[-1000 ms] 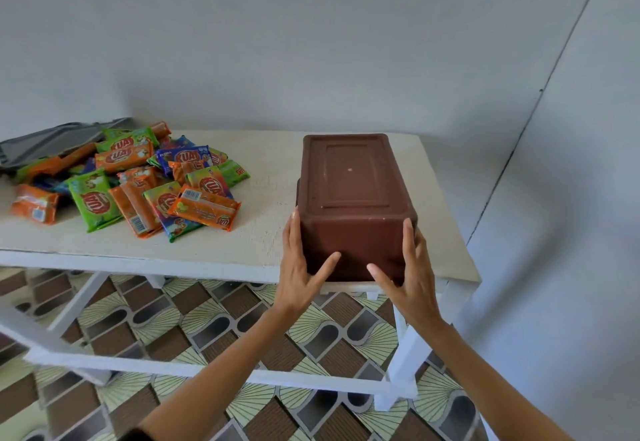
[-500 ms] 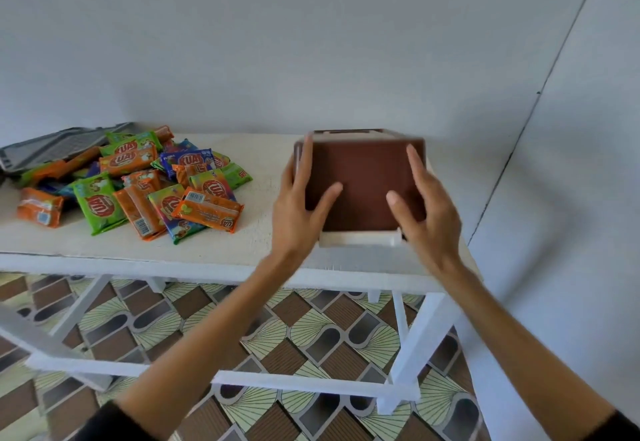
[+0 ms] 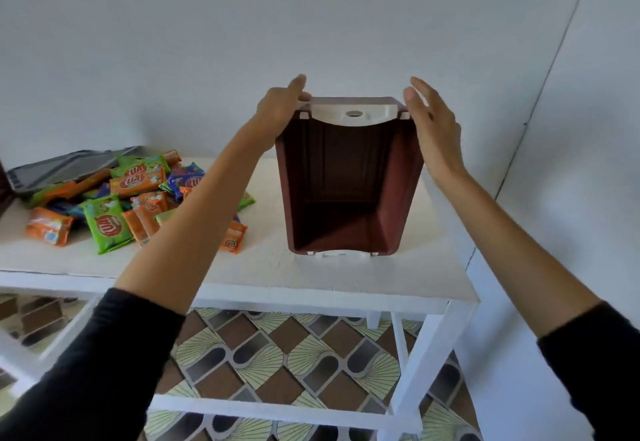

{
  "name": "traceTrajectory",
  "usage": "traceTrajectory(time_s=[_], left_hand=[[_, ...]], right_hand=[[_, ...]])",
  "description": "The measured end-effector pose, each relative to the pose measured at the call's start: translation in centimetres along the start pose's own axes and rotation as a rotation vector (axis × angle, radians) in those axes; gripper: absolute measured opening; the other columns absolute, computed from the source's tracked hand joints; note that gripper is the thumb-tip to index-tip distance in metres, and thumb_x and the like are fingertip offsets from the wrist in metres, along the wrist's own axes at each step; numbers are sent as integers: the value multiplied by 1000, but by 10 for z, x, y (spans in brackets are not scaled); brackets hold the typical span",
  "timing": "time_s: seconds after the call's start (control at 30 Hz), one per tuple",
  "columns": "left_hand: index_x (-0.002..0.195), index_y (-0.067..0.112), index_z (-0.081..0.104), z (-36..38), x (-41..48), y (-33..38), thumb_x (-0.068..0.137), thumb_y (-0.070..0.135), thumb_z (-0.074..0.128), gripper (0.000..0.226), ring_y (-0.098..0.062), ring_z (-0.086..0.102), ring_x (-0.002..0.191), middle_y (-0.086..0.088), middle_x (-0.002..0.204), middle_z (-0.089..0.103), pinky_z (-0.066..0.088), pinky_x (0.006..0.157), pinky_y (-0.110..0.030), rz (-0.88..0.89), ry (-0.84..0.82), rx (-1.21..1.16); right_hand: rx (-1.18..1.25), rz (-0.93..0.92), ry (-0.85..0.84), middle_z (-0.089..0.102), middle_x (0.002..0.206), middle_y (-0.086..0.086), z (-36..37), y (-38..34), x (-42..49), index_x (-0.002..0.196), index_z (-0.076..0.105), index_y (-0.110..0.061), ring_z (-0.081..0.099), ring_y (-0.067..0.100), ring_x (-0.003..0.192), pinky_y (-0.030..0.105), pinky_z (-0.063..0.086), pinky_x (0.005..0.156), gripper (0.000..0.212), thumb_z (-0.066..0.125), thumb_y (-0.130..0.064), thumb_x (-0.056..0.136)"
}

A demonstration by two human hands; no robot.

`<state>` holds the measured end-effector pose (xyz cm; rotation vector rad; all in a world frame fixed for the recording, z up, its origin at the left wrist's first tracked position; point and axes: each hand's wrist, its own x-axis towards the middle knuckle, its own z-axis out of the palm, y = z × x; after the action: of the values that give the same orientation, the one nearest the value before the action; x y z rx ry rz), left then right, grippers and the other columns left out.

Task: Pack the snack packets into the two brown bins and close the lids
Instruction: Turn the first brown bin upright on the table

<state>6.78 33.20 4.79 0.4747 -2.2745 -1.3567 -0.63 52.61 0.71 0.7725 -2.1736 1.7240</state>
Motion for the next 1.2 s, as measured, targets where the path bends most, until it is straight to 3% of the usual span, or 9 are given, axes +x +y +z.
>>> traceTrajectory(time_s=[0.1,0.2,0.3,0.43,0.53,0.63,0.73,0.93,1.2], left_hand=[[137,23,42,23,-19,-39,100,39,31,42,-15,51,118,-2,131,55,37,99,-24,256,311,-152],[149,23,8,50,-45,-90,97,29,43,63,4,23,137,12,153,19,24,110,-14,522,339,-103],[147,17,-1,67,-55,-135,93,29,51,76,26,-1,128,-9,154,6,8,99,8,543,292,107],[142,45,-11,74,-64,-168,87,44,50,83,-18,19,136,-30,146,13,7,103,4,571,241,281],[141,48,-9,72,-64,-159,84,57,43,77,-36,36,129,-26,146,16,33,97,-16,526,264,391],[144,43,10,61,-56,-125,83,63,39,71,-32,51,115,-15,141,25,49,83,-30,451,283,403],[143,43,23,49,-38,-89,84,67,38,65,-34,52,115,-14,137,33,44,94,-40,249,208,528],[147,37,9,54,-12,-87,83,73,33,78,-39,34,133,-23,147,29,30,106,-45,-36,-153,753],[148,25,16,67,-23,-103,89,61,37,72,-36,11,142,-19,153,10,17,111,-52,-64,-254,718]], right_hand=[[20,-165,22,32,145,-16,17,26,-19,149,8,-28,30,2,132,10,21,106,70,49,-40,94],[-57,-232,17,8,157,2,30,62,-40,147,-7,-25,14,8,141,-7,10,99,86,56,-37,90],[-144,-232,-29,12,153,17,36,91,-59,144,-10,-38,21,21,140,10,19,106,88,51,-52,82],[-243,-299,-56,23,143,24,41,116,-78,145,3,-33,30,27,133,12,21,105,81,51,-51,81],[-270,-313,-49,31,137,23,38,110,-77,144,8,-33,39,27,127,14,29,101,80,51,-53,80],[-310,-280,-58,39,134,17,28,87,-61,145,9,-40,50,26,117,21,39,93,77,53,-52,83],[-371,-122,-131,42,132,16,19,71,-40,144,10,-46,48,28,117,34,39,97,71,52,-52,87],[-417,185,-375,32,151,8,22,94,-30,145,13,-47,27,30,139,43,27,110,72,51,-58,85],[-492,316,-363,22,151,18,30,104,-41,148,13,-36,26,35,137,44,30,107,70,52,-43,91]])
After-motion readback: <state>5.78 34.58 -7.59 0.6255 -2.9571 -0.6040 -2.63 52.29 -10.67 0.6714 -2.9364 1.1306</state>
